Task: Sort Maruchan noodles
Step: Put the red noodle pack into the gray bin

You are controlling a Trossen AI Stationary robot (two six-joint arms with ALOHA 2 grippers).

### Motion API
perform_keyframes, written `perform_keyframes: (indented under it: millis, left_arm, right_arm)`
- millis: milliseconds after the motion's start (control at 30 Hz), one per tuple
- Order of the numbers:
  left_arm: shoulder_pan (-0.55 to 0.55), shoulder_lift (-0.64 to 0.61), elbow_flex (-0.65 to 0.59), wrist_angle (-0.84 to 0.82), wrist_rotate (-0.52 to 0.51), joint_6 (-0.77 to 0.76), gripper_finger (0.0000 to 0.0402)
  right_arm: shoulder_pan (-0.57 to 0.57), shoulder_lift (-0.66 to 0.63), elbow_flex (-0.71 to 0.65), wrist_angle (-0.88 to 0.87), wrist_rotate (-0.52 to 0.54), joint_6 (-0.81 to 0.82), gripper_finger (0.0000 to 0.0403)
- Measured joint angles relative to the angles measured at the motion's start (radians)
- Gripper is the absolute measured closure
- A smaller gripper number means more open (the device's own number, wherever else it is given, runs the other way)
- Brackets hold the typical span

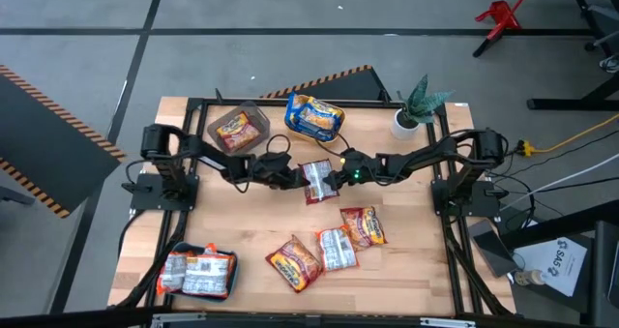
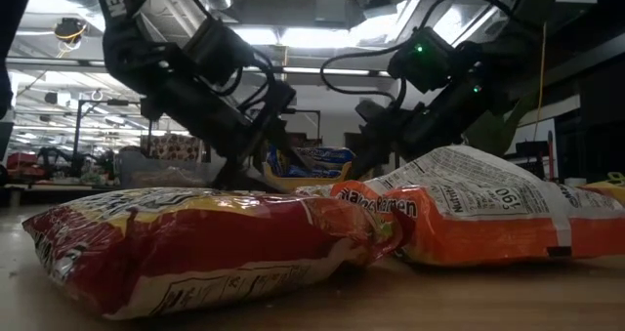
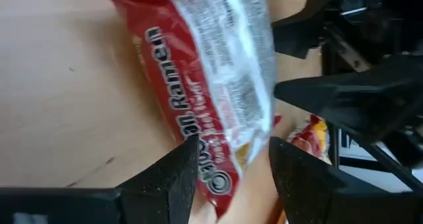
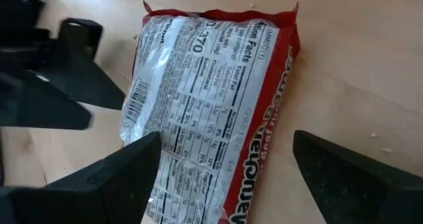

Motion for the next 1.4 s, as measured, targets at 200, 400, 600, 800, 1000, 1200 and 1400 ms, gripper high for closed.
perform_keyframes:
  millis: [200,400,600,800,1000,1200,1400]
  left_arm:
    - [0.0,0.054,0.011,0.104,-0.001,-0.025,0.0224]
    - [0.0,0.071,0.045,0.099,0.0,-0.019,0.0224]
    - [0.0,0.066,0.046,0.09,0.05,0.026,0.0224]
    - [0.014,0.063,0.046,0.08,0.246,0.034,0.0224]
    - [0.024,0.059,0.045,0.038,0.296,0.0,0.0228]
    - [0.026,0.046,0.044,0.033,0.301,-0.025,0.0228]
    - [0.031,0.027,0.044,0.018,0.343,-0.05,0.0228]
  right_arm:
    - [-0.006,0.016,0.0,0.012,-0.008,-0.008,0.0056]
    - [-0.006,0.049,0.017,0.039,-0.026,-0.015,0.0065]
    - [-0.006,0.055,0.047,0.03,-0.044,-0.042,0.0143]
    - [-0.005,0.054,0.054,0.005,-0.064,-0.043,0.0245]
    - [-0.006,0.052,0.055,0.002,-0.071,-0.045,0.0302]
    - [-0.006,0.053,0.054,0.012,-0.096,-0.044,0.0326]
    - [-0.006,0.053,0.053,0.017,-0.119,-0.037,0.0335]
